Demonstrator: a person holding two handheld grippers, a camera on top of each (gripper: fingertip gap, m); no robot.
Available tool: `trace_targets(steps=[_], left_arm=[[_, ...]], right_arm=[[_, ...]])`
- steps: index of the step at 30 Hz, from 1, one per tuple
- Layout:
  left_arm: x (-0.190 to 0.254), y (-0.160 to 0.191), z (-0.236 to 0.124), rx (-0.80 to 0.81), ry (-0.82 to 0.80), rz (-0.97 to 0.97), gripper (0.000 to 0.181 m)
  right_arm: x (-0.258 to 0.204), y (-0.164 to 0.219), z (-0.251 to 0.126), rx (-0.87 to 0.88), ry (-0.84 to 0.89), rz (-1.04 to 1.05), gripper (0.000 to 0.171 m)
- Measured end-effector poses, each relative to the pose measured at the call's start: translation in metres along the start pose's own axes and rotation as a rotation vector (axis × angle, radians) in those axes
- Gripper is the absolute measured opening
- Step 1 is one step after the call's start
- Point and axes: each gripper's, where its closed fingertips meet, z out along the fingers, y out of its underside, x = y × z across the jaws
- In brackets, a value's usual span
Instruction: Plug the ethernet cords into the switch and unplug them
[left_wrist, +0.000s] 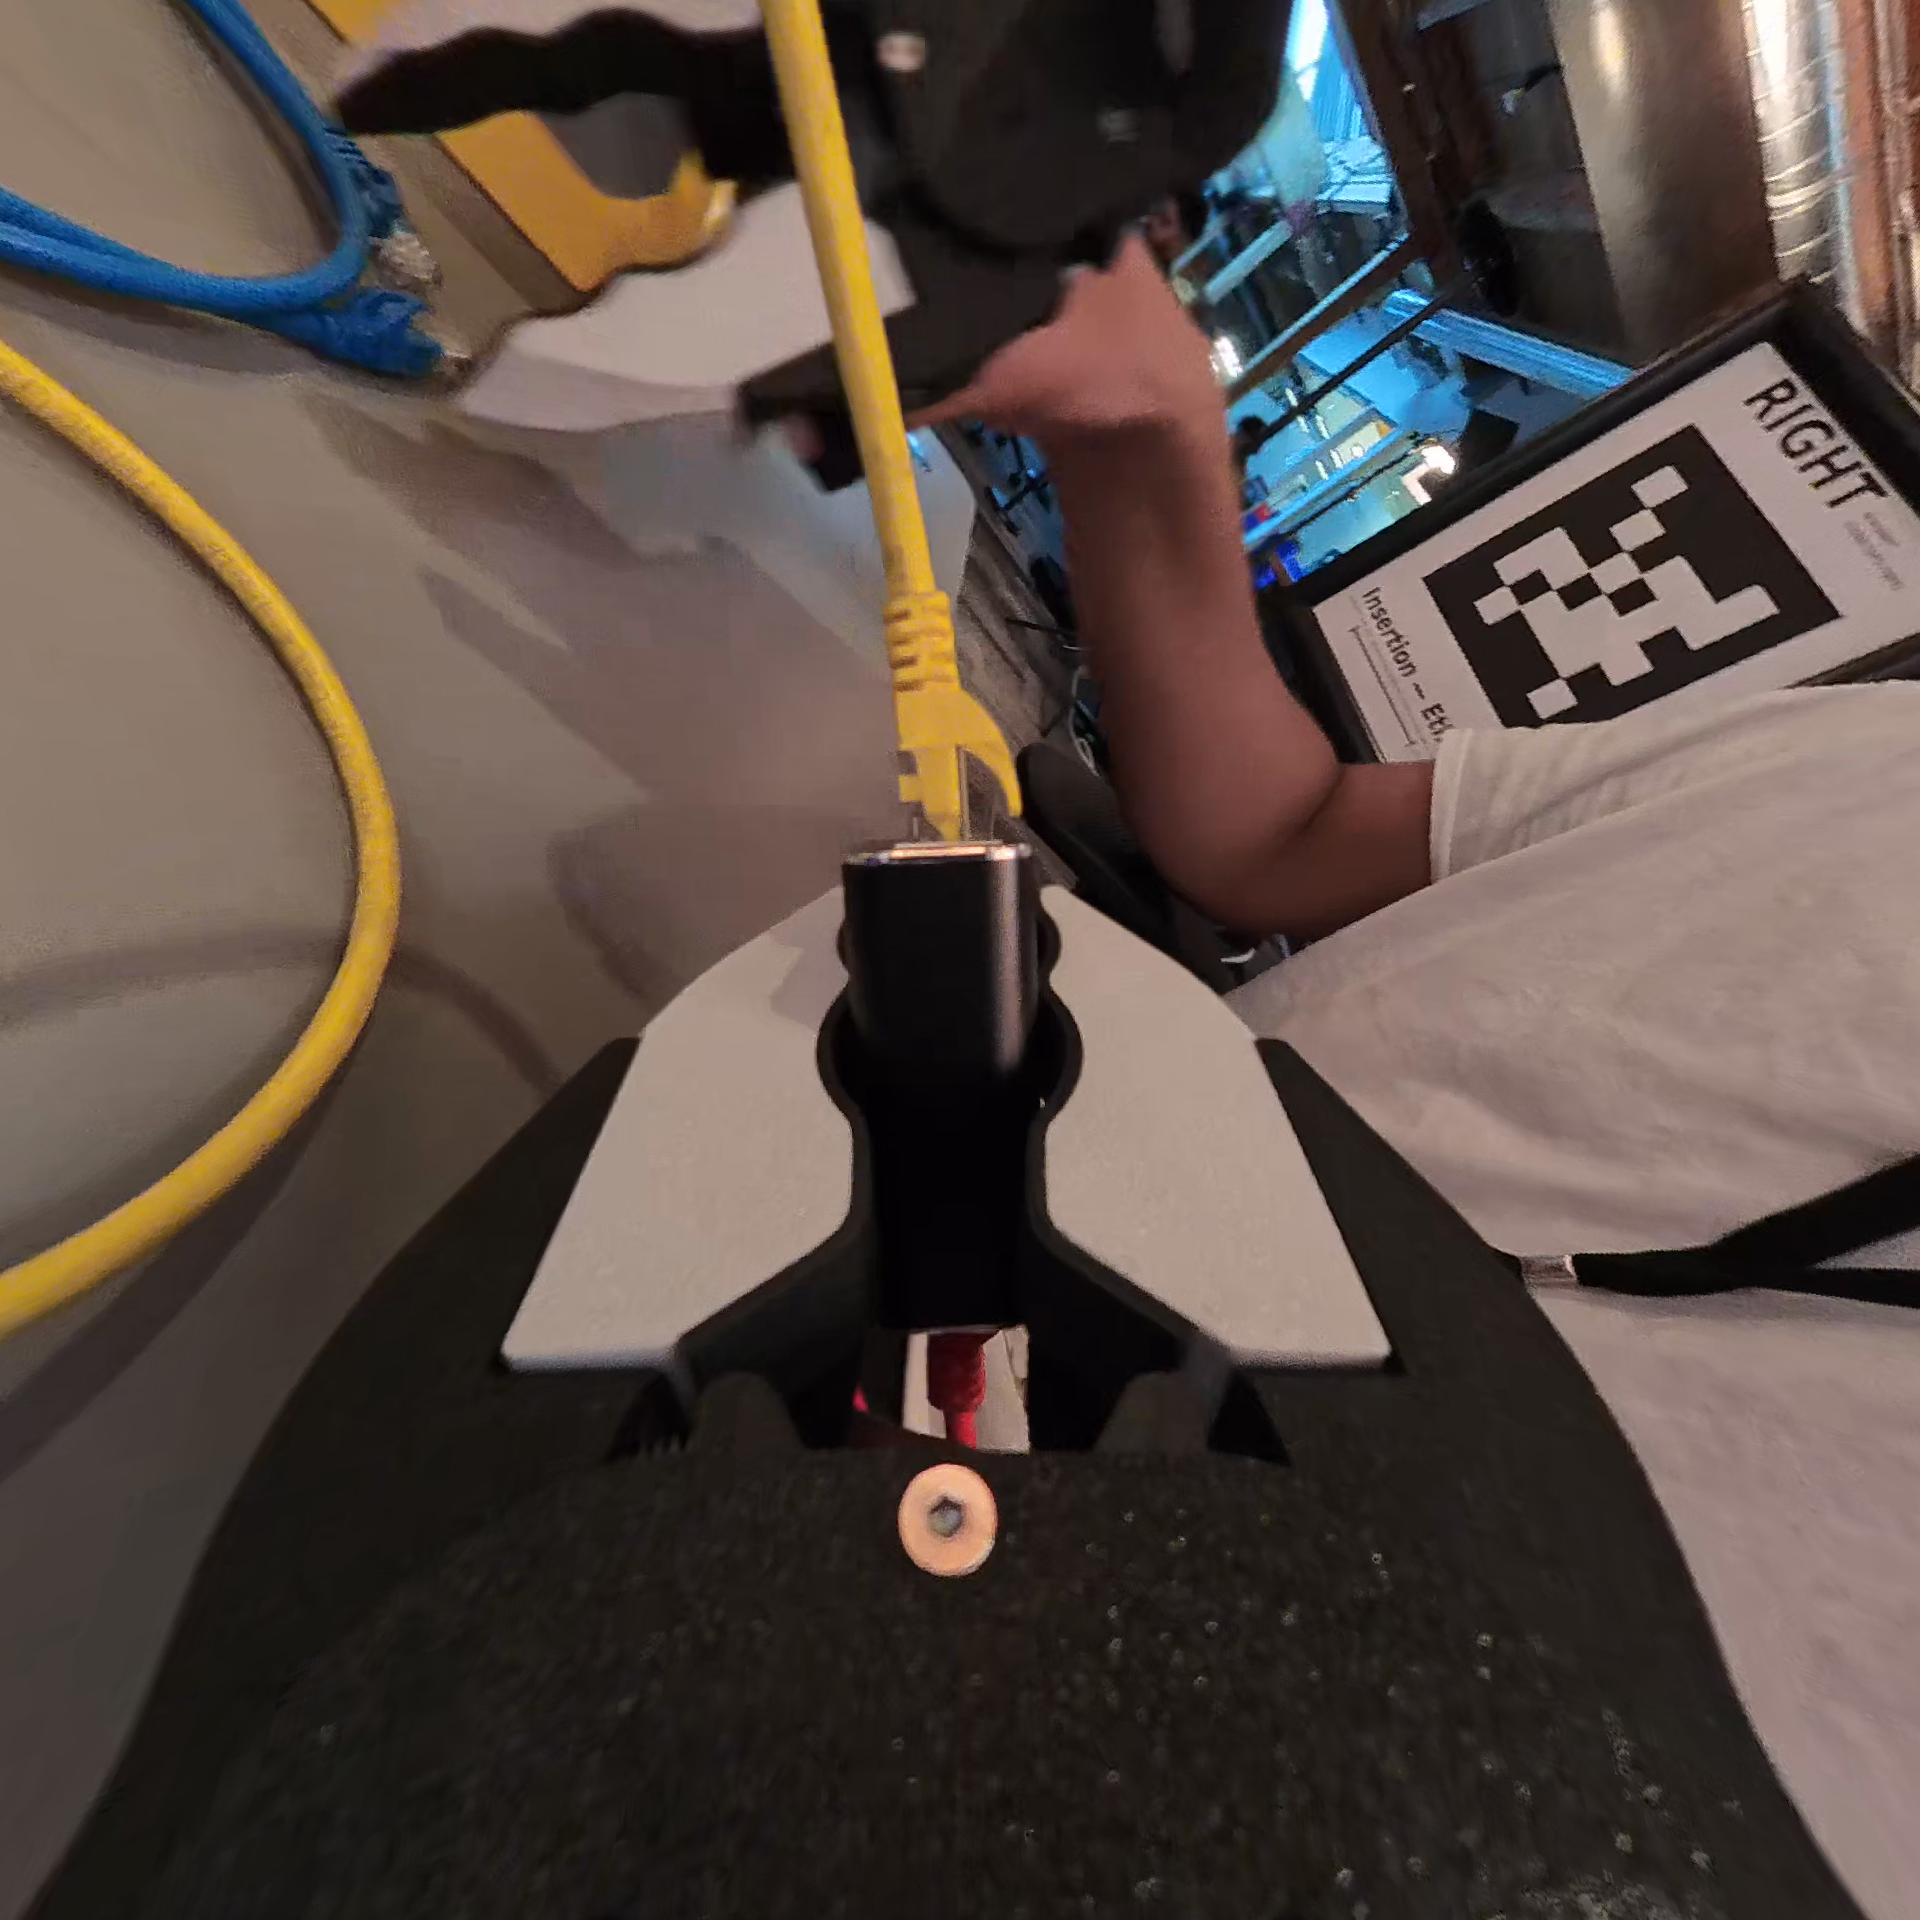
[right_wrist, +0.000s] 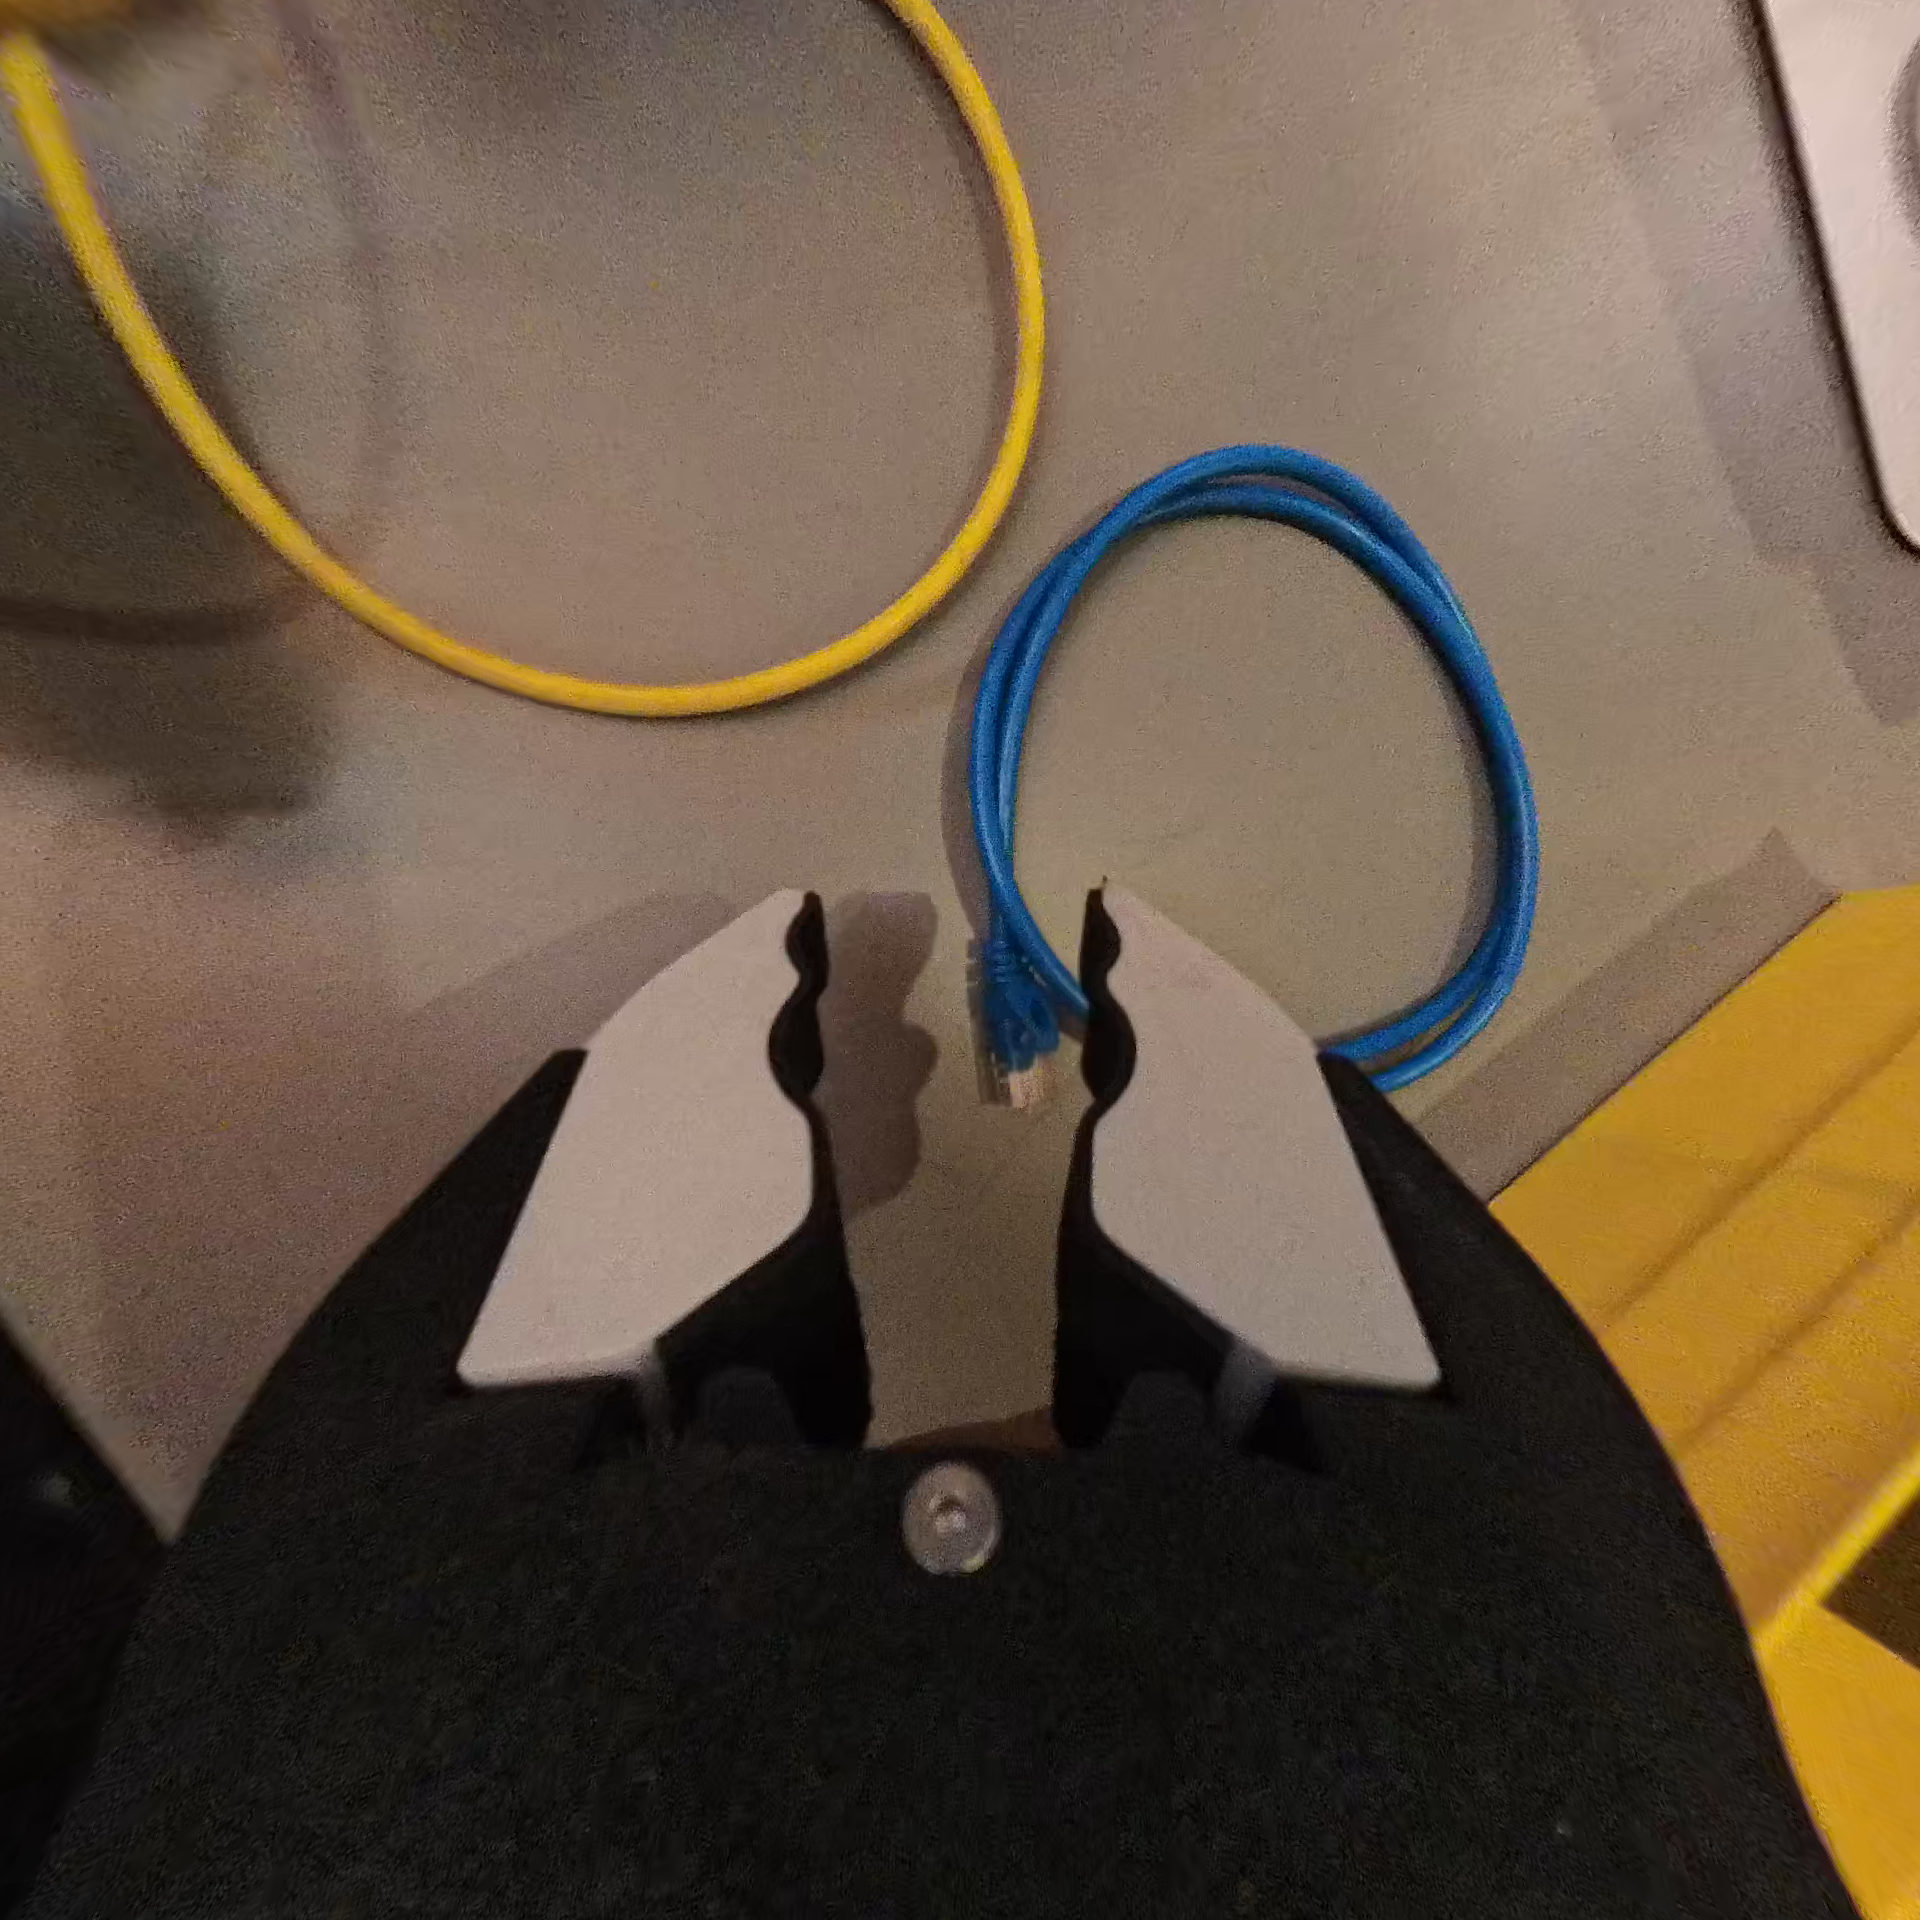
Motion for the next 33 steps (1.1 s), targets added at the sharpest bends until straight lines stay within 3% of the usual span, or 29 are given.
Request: trace_targets(steps=[5, 7, 11, 14, 18, 21, 24, 29, 33], left_arm=[[0.005, 0.004, -0.003, -0.012, 0.056, 0.012, 0.026], [0.003, 0.005, -0.003, -0.017, 0.056, 0.014, 0.026], [0.0, 0.001, 0.001, 0.006, 0.054, 0.014, 0.026], [0.001, 0.0, 0.003, 0.019, 0.057, 0.026, 0.026], [0.001, -0.001, 0.005, 0.027, 0.068, 0.012, 0.026], [0.003, -0.001, 0.007, 0.026, 0.076, 0.013, 0.026], [0.004, 0.001, 0.012, 0.01, 0.073, 0.028, 0.026], [0.01, 0.0, 0.024, -0.008, 0.098, 0.053, 0.026], [0.015, -0.006, 0.039, -0.022, 0.14, 0.05, 0.026]], right_arm=[[0.011, 0.009, 0.042, -0.013, -0.046, 0.101, 0.03], [0.014, 0.009, 0.047, 0.022, -0.052, 0.133, 0.008], [0.02, 0.006, 0.037, 0.064, -0.019, 0.161, 0.005], [0.023, -0.023, -0.018, 0.215, -0.02, 0.165, 0.005], [0.037, -0.059, -0.141, 0.462, 0.053, 0.127, 0.005], [0.053, -0.042, -0.22, 0.485, 0.22, 0.064, 0.005], [0.072, 0.003, -0.256, 0.379, 0.363, 0.063, 0.006], [0.093, 0.086, -0.214, 0.05, 0.276, 0.141, 0.005], [0.104, 0.115, -0.154, -0.147, 0.065, 0.175, 0.005]])
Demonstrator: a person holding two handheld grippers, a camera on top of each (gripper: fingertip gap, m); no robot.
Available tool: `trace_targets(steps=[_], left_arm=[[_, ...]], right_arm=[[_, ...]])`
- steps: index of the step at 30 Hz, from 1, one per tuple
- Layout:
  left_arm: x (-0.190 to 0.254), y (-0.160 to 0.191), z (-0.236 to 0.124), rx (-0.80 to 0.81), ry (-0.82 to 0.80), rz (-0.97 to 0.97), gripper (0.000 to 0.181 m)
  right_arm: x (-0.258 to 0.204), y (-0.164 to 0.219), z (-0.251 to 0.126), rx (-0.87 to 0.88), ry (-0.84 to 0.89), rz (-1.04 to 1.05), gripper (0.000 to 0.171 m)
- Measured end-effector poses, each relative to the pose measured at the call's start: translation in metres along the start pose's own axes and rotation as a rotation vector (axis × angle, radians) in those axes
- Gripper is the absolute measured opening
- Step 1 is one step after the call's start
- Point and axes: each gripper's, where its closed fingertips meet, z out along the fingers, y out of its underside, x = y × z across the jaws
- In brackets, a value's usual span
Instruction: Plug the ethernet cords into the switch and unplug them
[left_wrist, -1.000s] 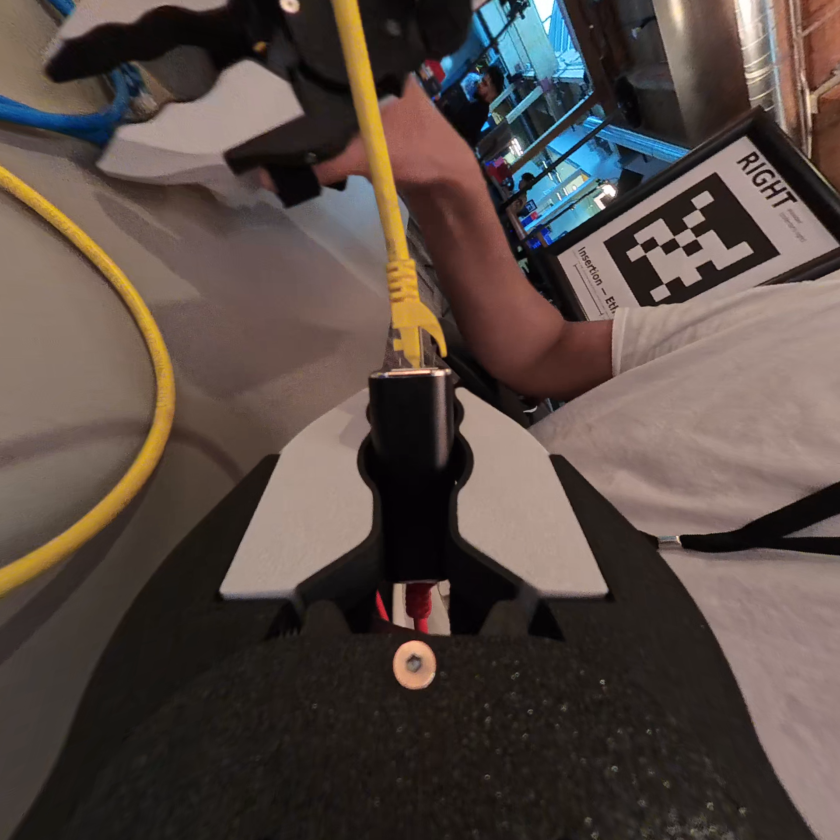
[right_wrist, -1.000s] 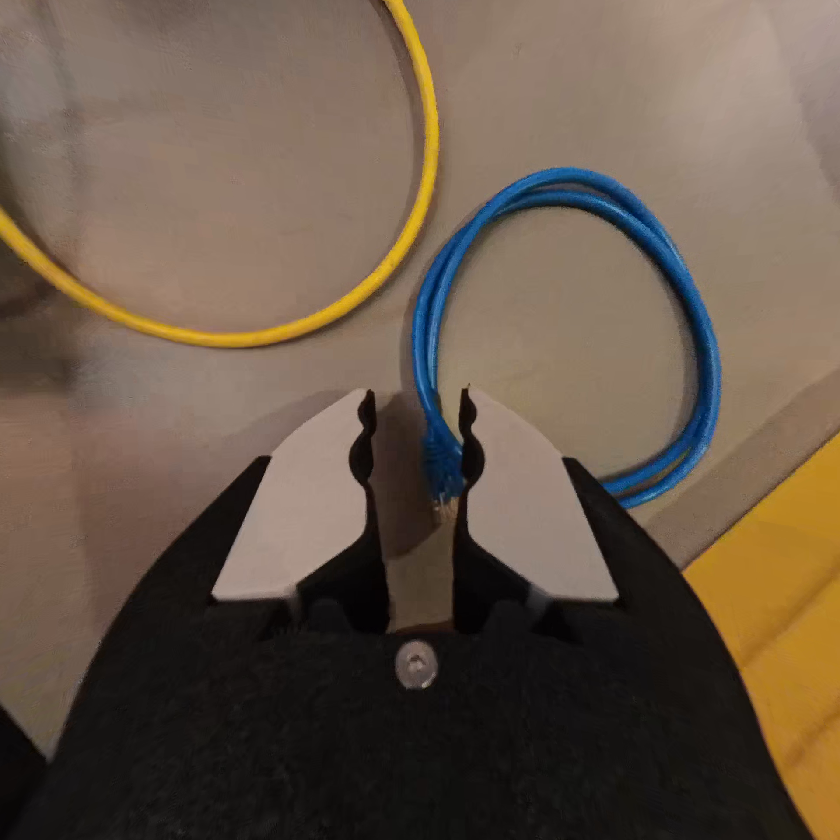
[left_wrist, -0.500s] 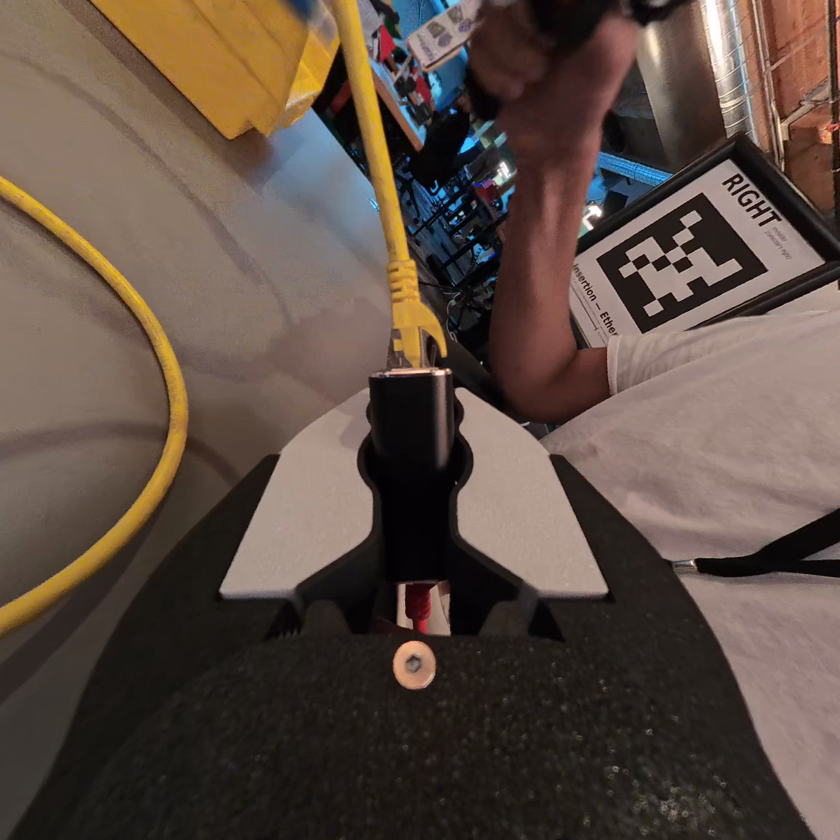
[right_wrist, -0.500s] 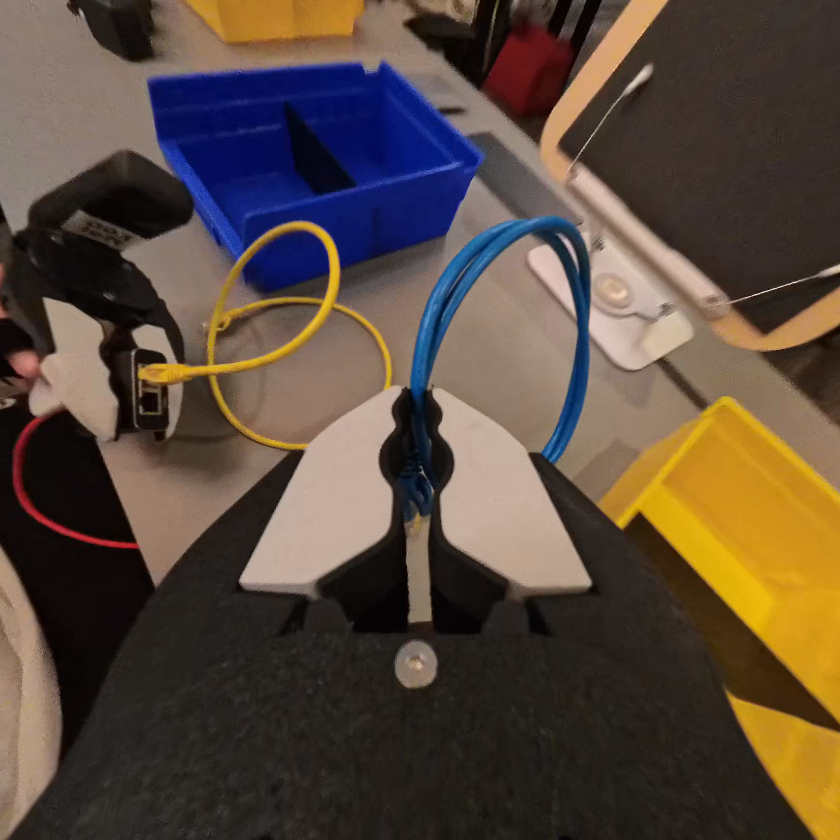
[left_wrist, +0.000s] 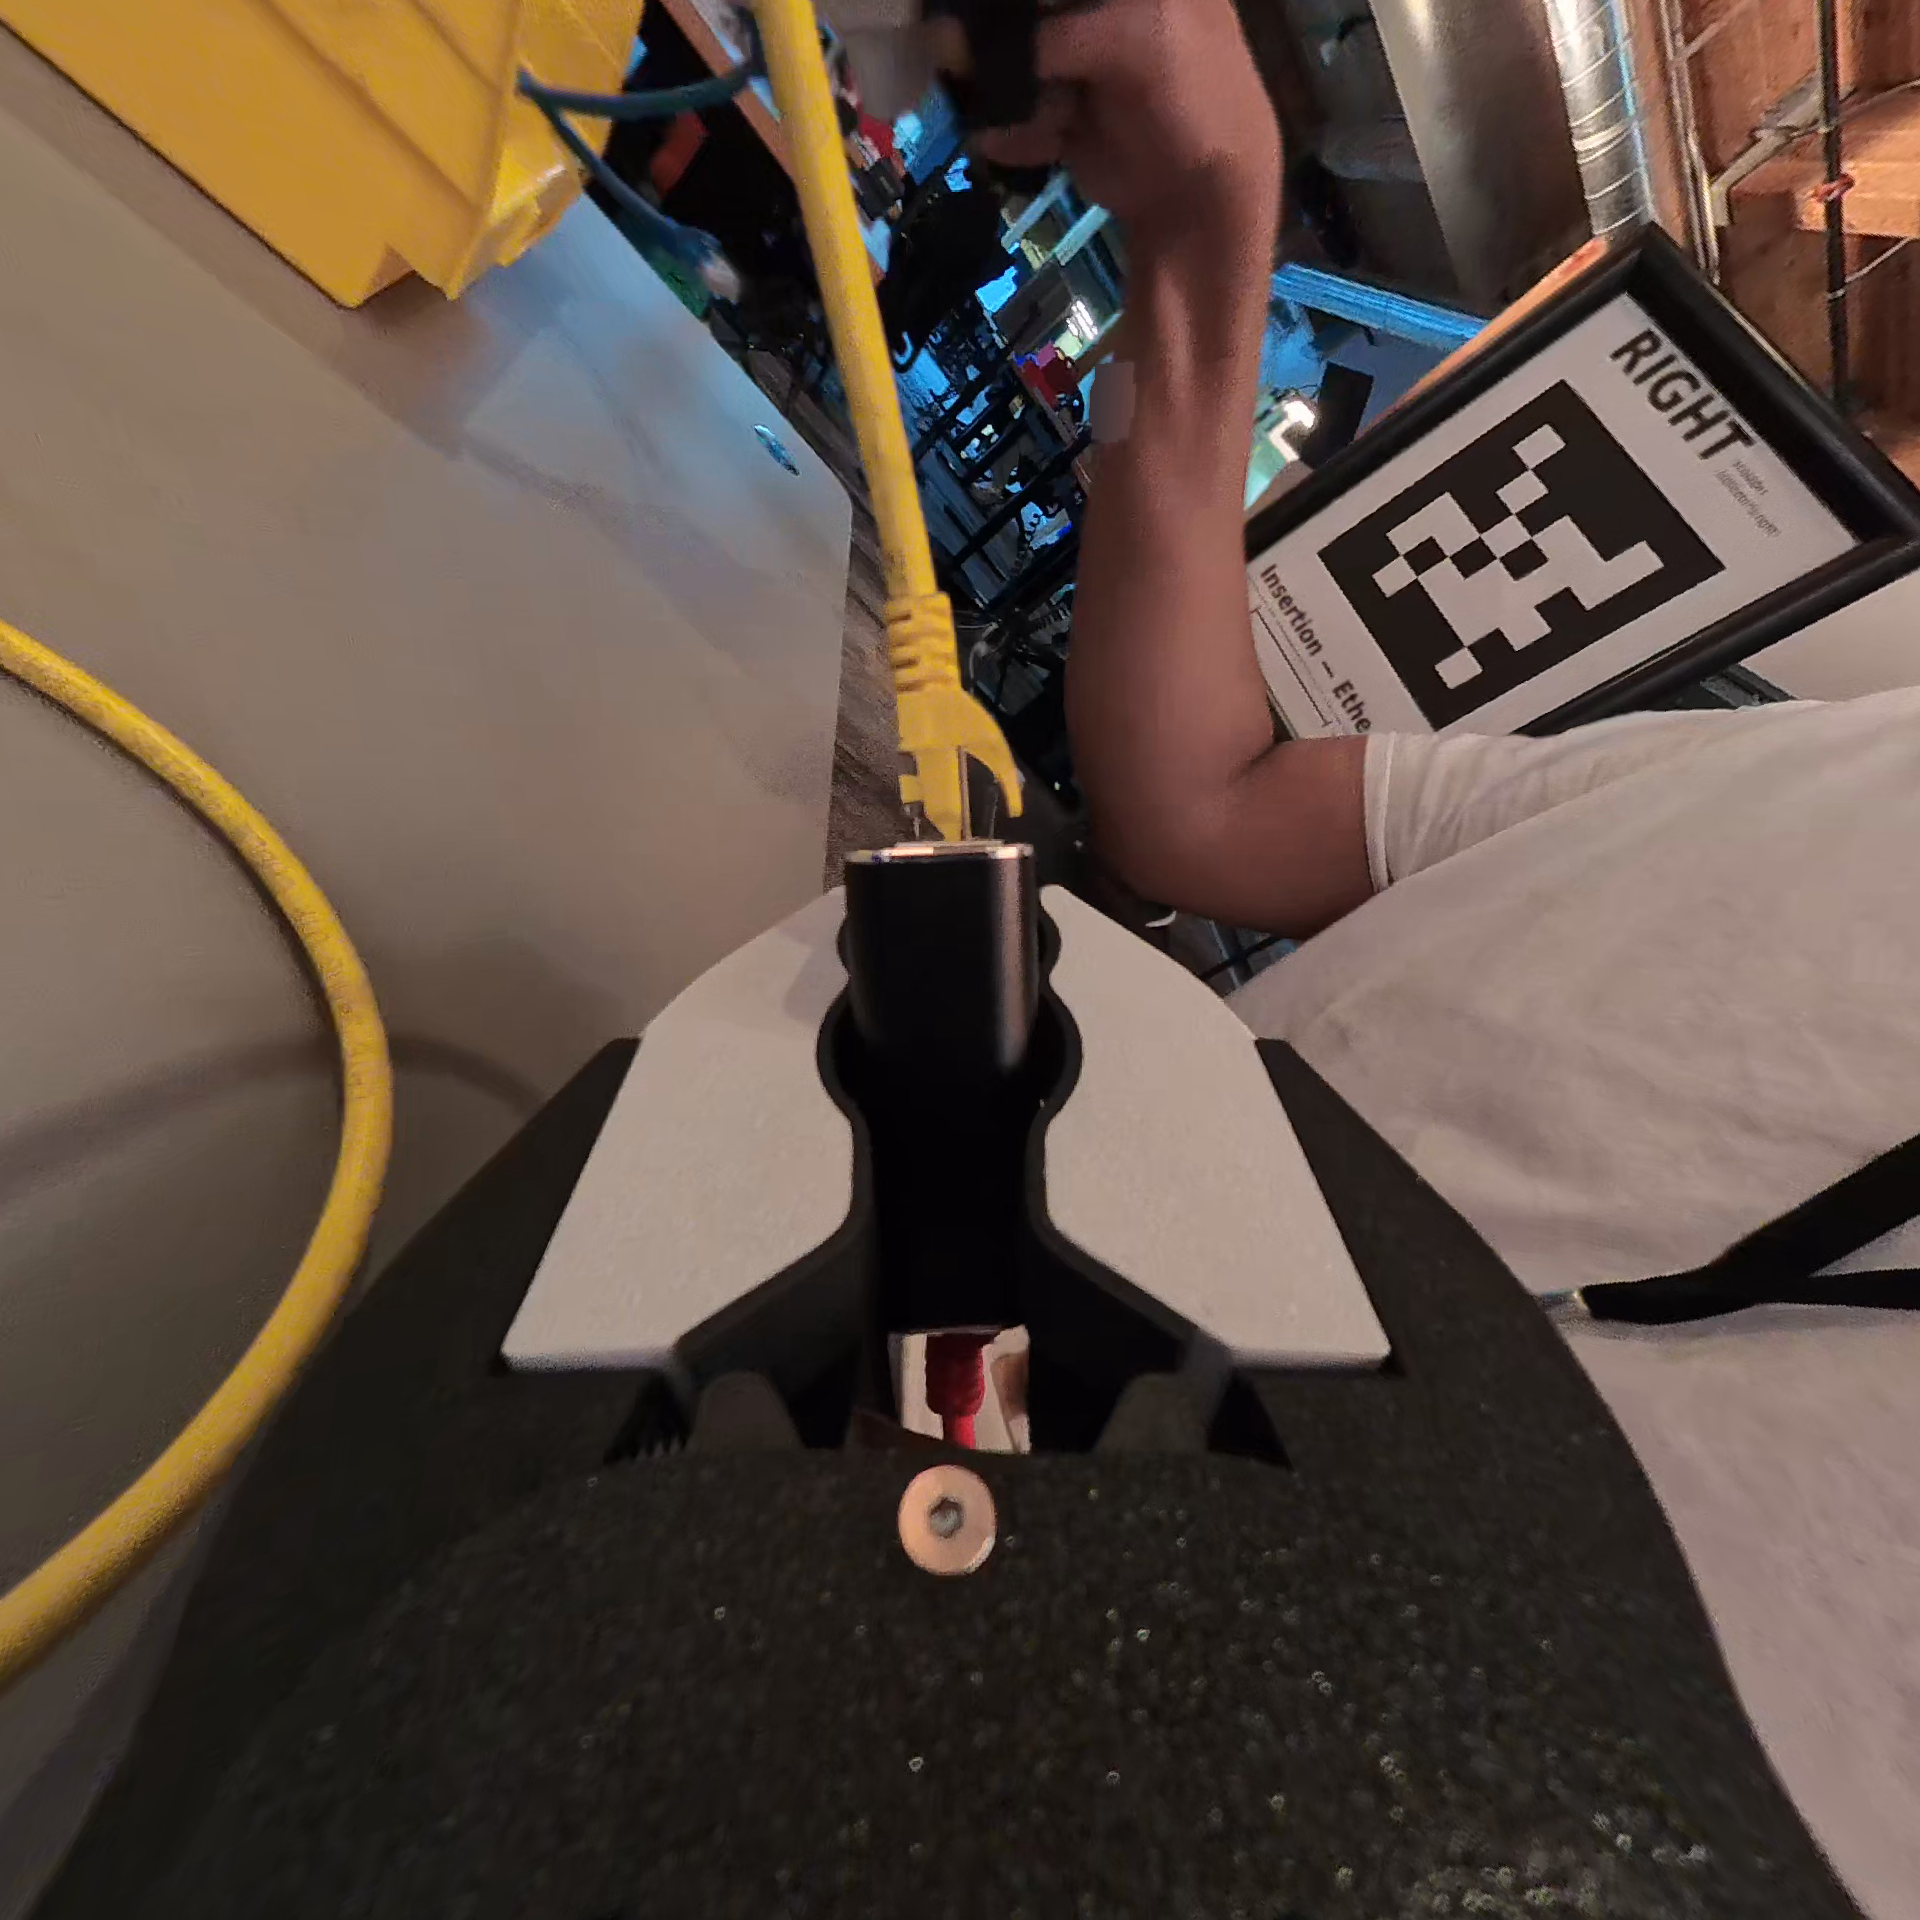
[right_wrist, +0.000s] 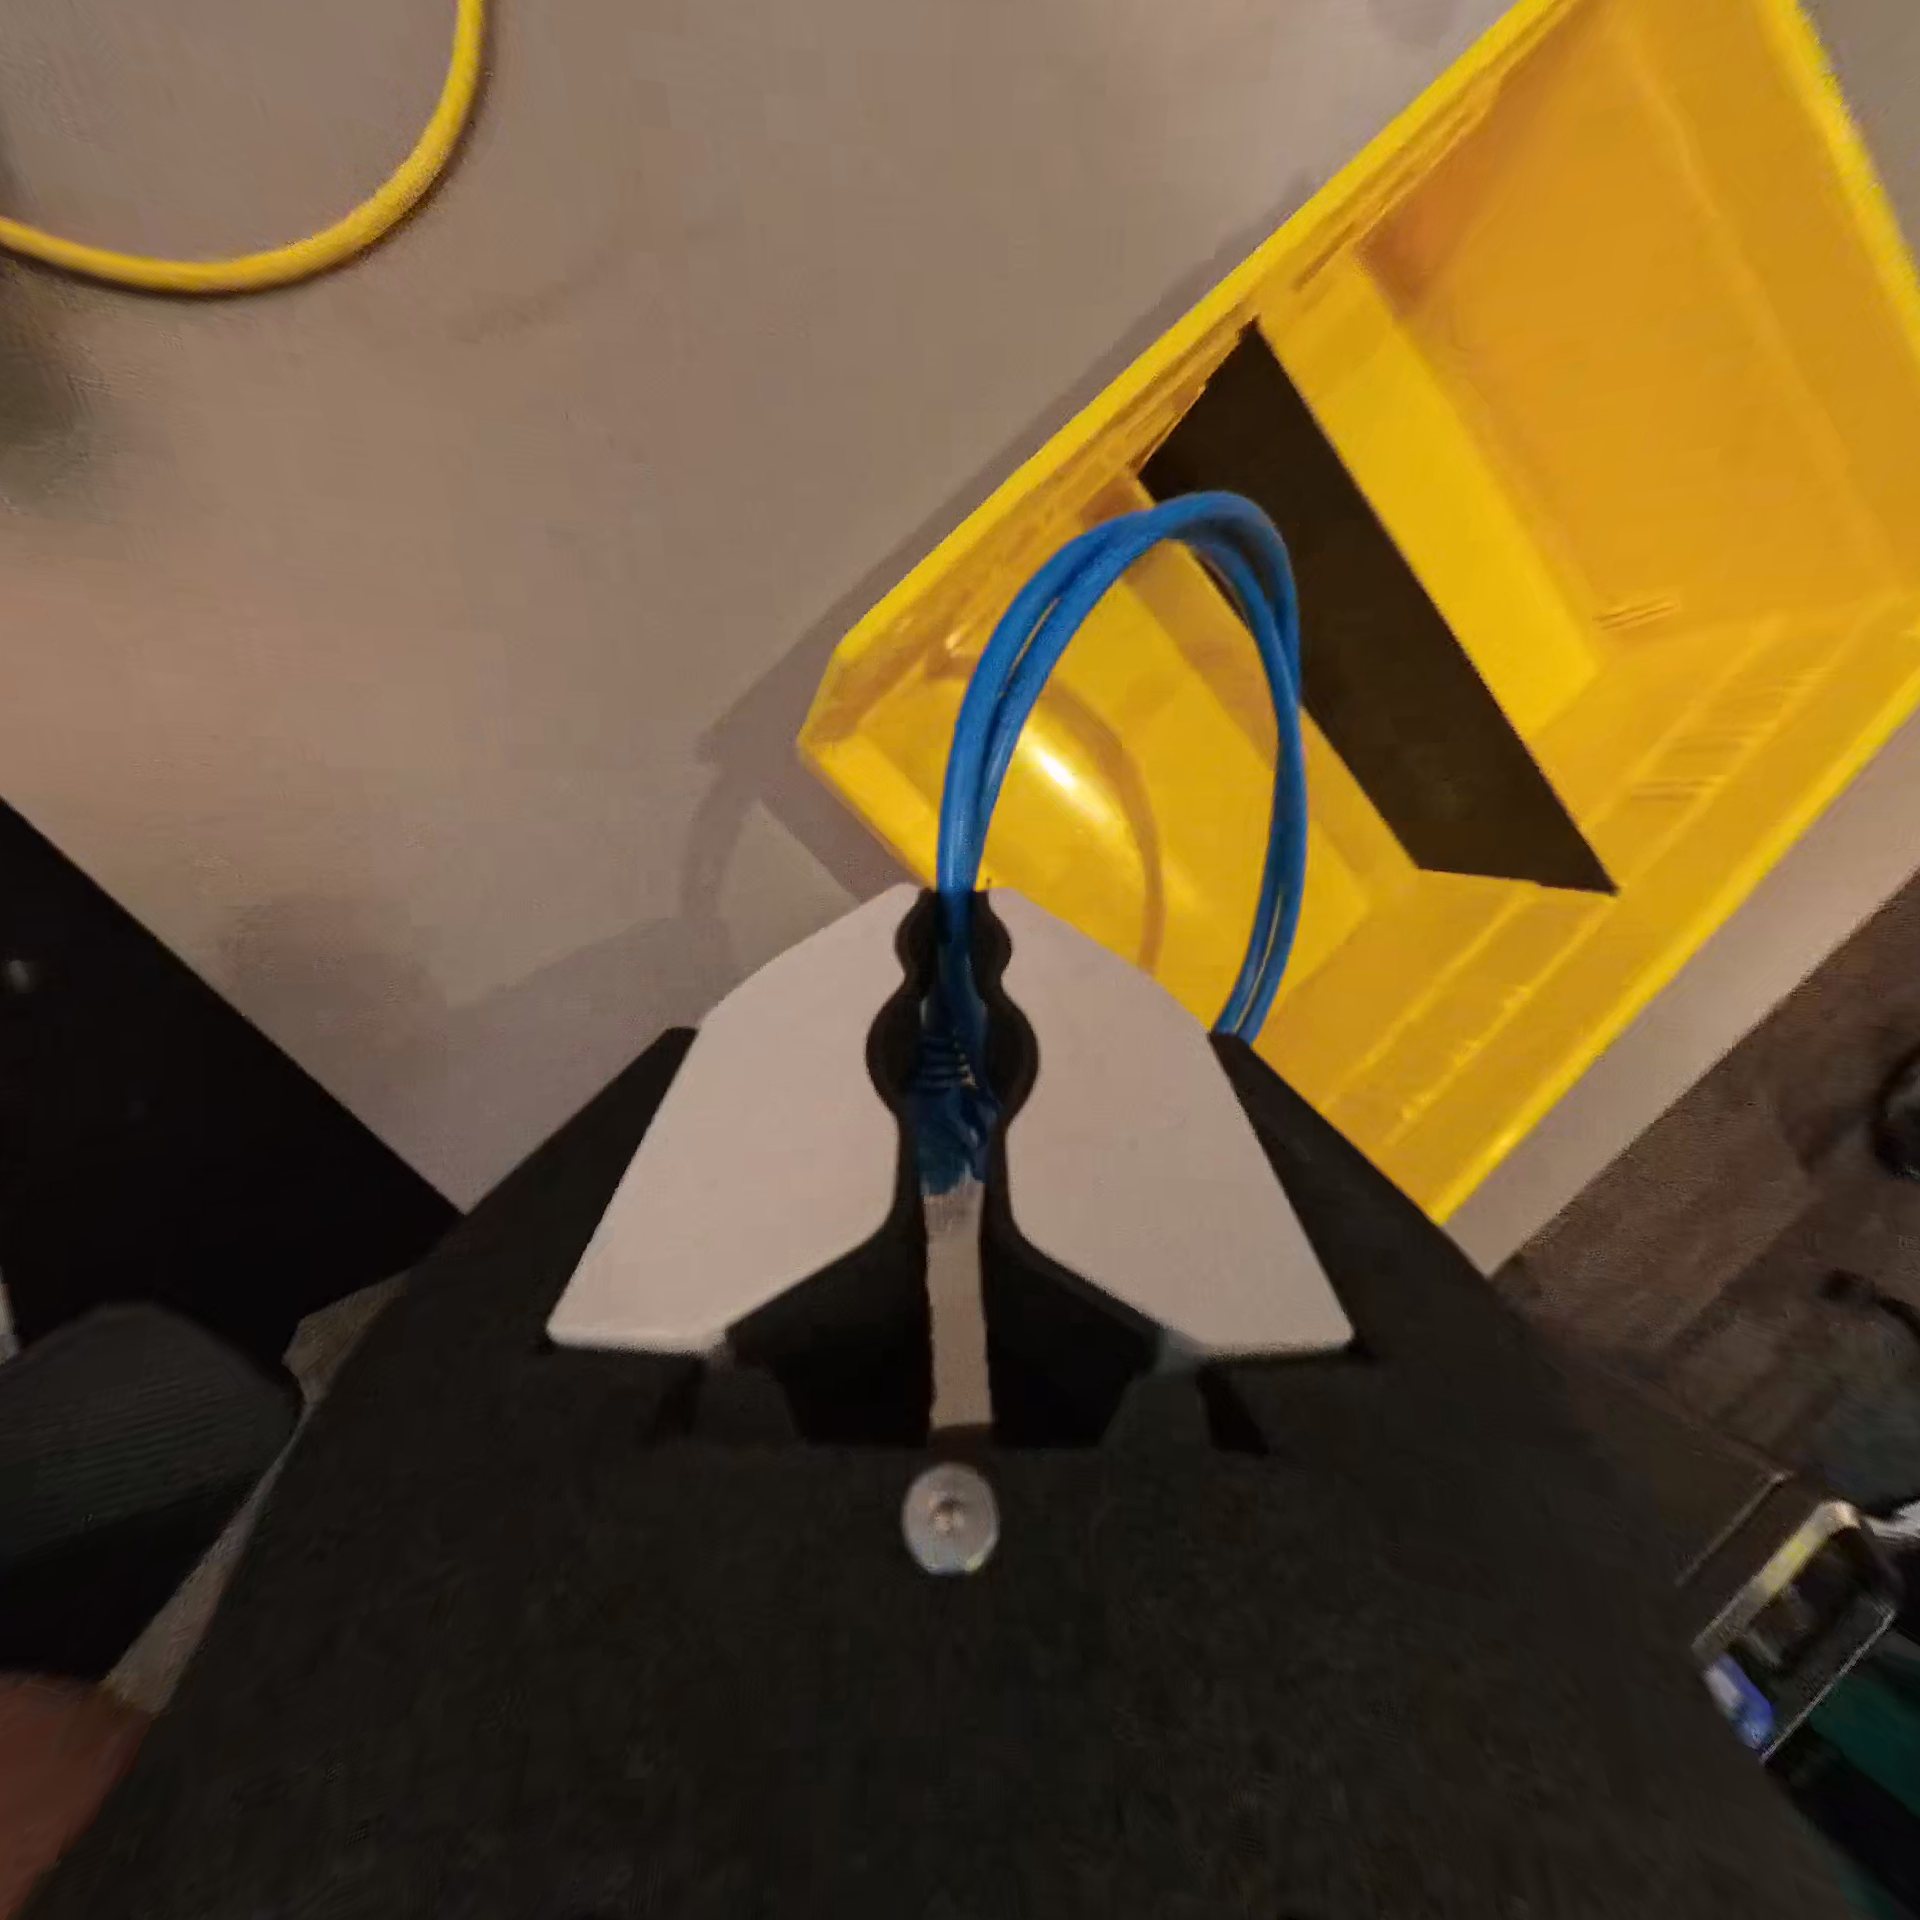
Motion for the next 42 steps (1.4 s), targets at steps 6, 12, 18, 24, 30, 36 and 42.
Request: trace_targets(steps=[6, 12, 18, 24, 30, 36, 42], left_arm=[[0.003, -0.011, 0.019, -0.043, 0.045, 0.033, 0.026], [0.001, -0.003, 0.024, -0.084, 0.043, 0.043, 0.026], [-0.002, -0.003, 0.02, -0.085, 0.043, 0.042, 0.026], [-0.004, -0.017, 0.018, -0.034, 0.051, 0.09, 0.026], [-0.004, -0.014, 0.015, -0.025, 0.07, 0.072, 0.027], [-0.011, -0.016, 0.009, -0.003, 0.037, 0.067, 0.026], [-0.008, -0.018, 0.013, 0.013, 0.052, 0.065, 0.026]], right_arm=[[0.031, 0.006, 0.072, -0.27, -0.011, -0.075, 0.005], [0.038, 0.01, 0.102, -0.249, -0.05, -0.013, 0.015], [0.032, -0.049, 0.03, 0.272, -0.059, 0.18, 0.026], [-0.137, -0.132, -0.023, 0.744, -0.662, 0.245, 0.035], [-0.213, -0.141, 0.008, 0.769, -0.879, 0.294, 0.018], [-0.196, -0.139, 0.019, 0.862, -0.805, 0.474, 0.029], [-0.222, -0.138, 0.036, 0.778, -0.931, 0.488, 0.03]])
